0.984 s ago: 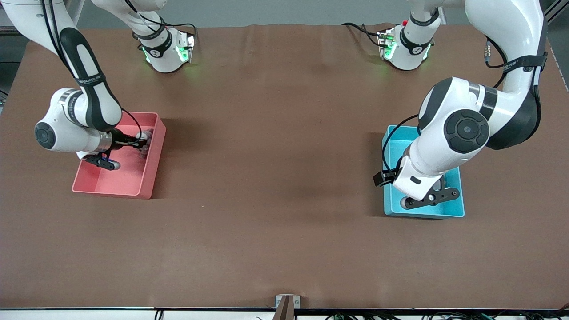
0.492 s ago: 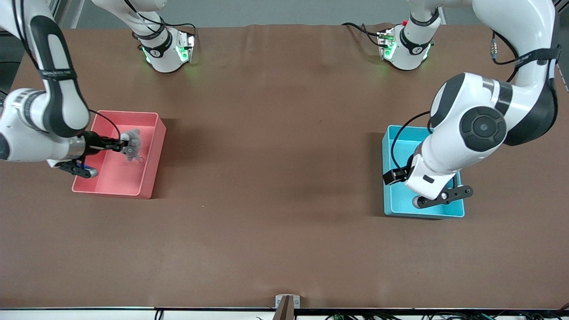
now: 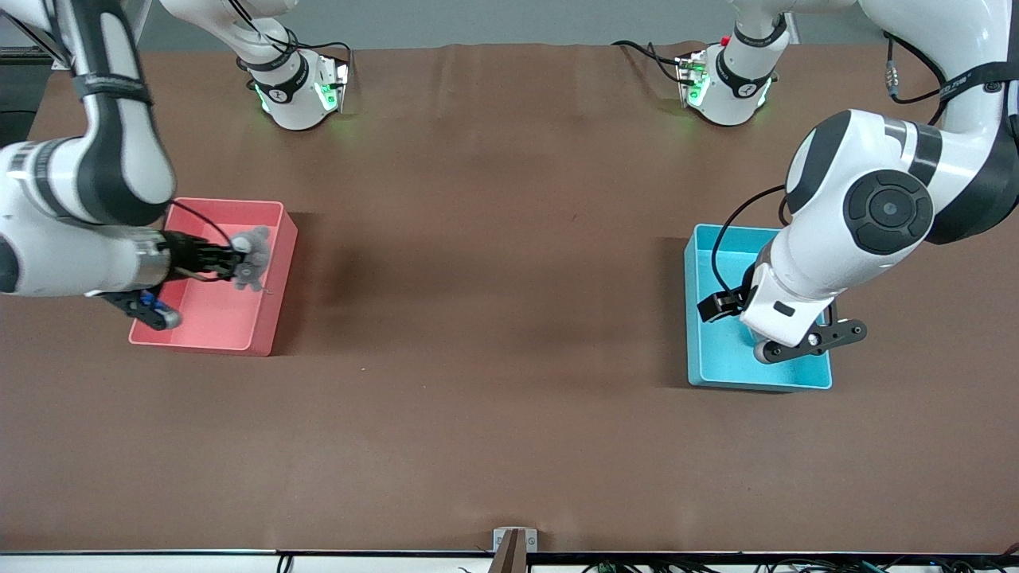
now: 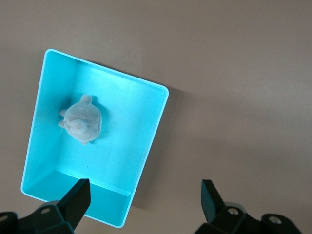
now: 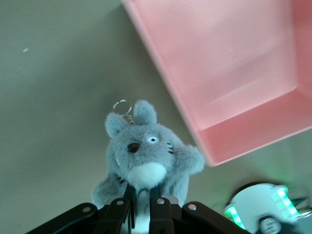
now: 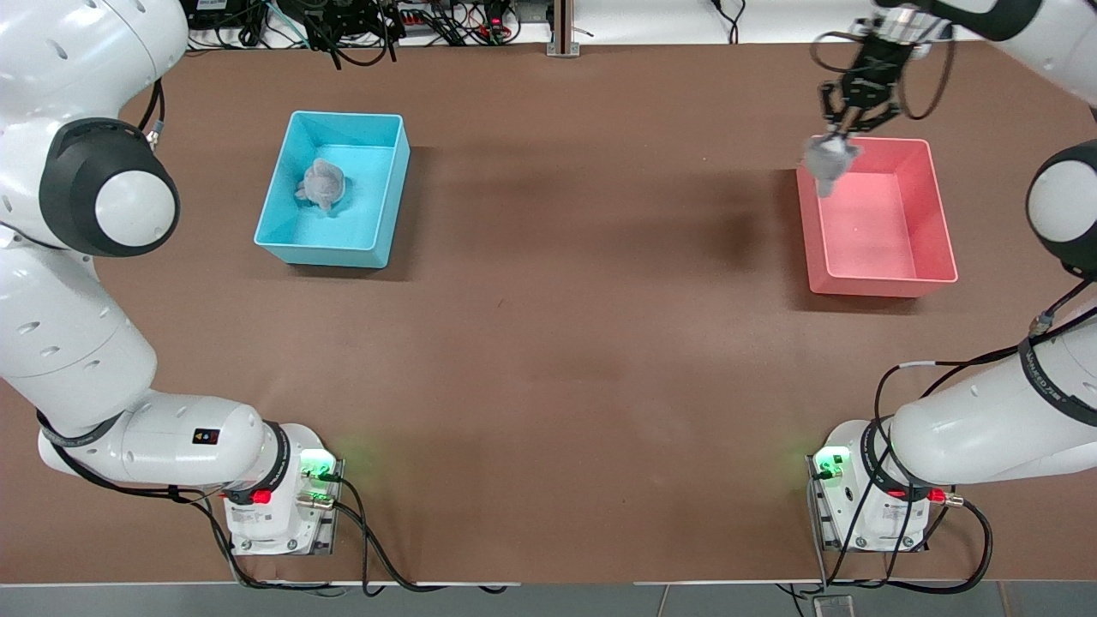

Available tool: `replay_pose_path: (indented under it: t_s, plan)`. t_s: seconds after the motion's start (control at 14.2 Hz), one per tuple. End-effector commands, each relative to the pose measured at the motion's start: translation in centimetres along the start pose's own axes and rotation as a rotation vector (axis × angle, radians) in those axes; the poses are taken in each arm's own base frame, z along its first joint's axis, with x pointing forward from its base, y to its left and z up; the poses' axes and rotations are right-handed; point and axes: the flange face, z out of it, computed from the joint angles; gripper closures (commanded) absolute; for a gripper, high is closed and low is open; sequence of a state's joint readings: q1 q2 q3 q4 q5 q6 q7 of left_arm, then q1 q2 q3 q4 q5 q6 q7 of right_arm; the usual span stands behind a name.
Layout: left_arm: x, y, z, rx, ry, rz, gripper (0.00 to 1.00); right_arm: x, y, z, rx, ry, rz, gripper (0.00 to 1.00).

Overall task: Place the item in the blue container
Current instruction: 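Lift the Totoro plush and carry it toward the table middle with the right gripper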

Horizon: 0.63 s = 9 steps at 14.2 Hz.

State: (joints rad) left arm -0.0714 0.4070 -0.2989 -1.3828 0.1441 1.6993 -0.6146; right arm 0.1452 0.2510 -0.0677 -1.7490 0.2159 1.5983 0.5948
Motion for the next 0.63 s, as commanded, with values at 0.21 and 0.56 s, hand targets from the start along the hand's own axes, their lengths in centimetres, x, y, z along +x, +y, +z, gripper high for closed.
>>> replay_pose_path:
  t_s: [0.21, 0.56]
  plan:
    - [-1.1, 0.9, -0.5, -0.01, -0.014, 0.039, 0.0, -6.6, -9.9, 1.9, 0.054, 0.094, 0.143, 1.0]
    - [-0.7, 0.1, -0.3, -0.05, -0.055, 0.012, 0.0, -10.9, -19.3, 8.2, 0.141, 0.198, 0.287, 1.0]
